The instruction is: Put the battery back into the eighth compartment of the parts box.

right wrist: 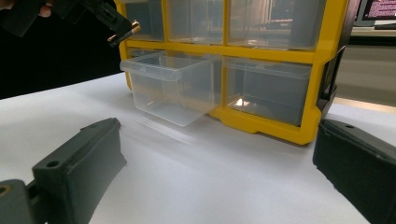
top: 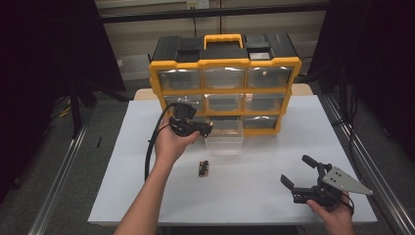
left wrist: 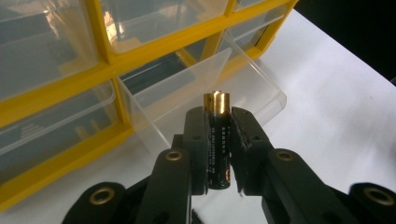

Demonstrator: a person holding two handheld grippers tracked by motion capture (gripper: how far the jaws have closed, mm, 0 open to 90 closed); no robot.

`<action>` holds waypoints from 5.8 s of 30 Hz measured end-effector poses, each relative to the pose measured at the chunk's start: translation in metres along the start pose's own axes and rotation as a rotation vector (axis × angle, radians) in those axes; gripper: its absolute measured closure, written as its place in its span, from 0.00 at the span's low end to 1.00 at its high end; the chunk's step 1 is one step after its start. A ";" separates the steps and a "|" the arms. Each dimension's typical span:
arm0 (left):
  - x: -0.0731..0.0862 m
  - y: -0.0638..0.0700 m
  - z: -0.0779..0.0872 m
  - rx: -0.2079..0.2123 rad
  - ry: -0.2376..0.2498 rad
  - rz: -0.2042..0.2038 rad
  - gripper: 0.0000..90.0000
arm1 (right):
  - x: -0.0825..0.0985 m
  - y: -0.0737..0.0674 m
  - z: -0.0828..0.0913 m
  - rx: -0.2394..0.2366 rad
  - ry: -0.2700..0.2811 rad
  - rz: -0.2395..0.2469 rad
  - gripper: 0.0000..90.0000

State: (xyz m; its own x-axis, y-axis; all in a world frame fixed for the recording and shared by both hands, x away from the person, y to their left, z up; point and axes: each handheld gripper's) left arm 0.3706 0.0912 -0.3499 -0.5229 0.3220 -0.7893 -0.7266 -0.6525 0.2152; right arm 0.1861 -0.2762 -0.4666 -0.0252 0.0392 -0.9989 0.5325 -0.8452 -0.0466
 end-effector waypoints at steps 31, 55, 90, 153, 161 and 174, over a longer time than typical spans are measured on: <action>-0.001 -0.005 -0.039 -0.017 0.001 -0.049 0.72 | 0.000 -0.002 0.000 -0.023 -0.004 0.007 0.01; 0.024 -0.005 0.001 -0.029 0.120 -0.011 0.31 | 0.001 -0.002 -0.001 -0.018 -0.007 0.005 0.01; 0.097 -0.011 0.010 -0.064 0.154 0.025 0.18 | 0.001 -0.002 0.000 -0.017 -0.004 0.002 0.01; 0.149 0.000 -0.019 -0.154 -0.037 0.019 0.85 | 0.000 -0.004 -0.002 -0.037 -0.005 0.013 0.02; 0.148 -0.005 -0.017 -0.132 -0.052 0.046 0.86 | -0.001 -0.005 -0.002 -0.038 -0.007 0.022 0.02; 0.143 -0.007 -0.011 -0.137 -0.021 0.122 0.86 | -0.001 -0.004 -0.001 -0.036 0.001 0.020 0.02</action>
State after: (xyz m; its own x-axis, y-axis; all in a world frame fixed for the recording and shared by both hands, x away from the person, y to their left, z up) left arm 0.3060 0.1338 -0.4704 -0.6137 0.2481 -0.7496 -0.5903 -0.7746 0.2269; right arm 0.1852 -0.2724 -0.4652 -0.0134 0.0231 -0.9996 0.5626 -0.8263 -0.0266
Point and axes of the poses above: each handheld gripper's, and its own axes: z roughly backward along the jaws, x roughly out of its underside, y roughly to its right, and after that the axes turned 7 degrees about y, right-handed
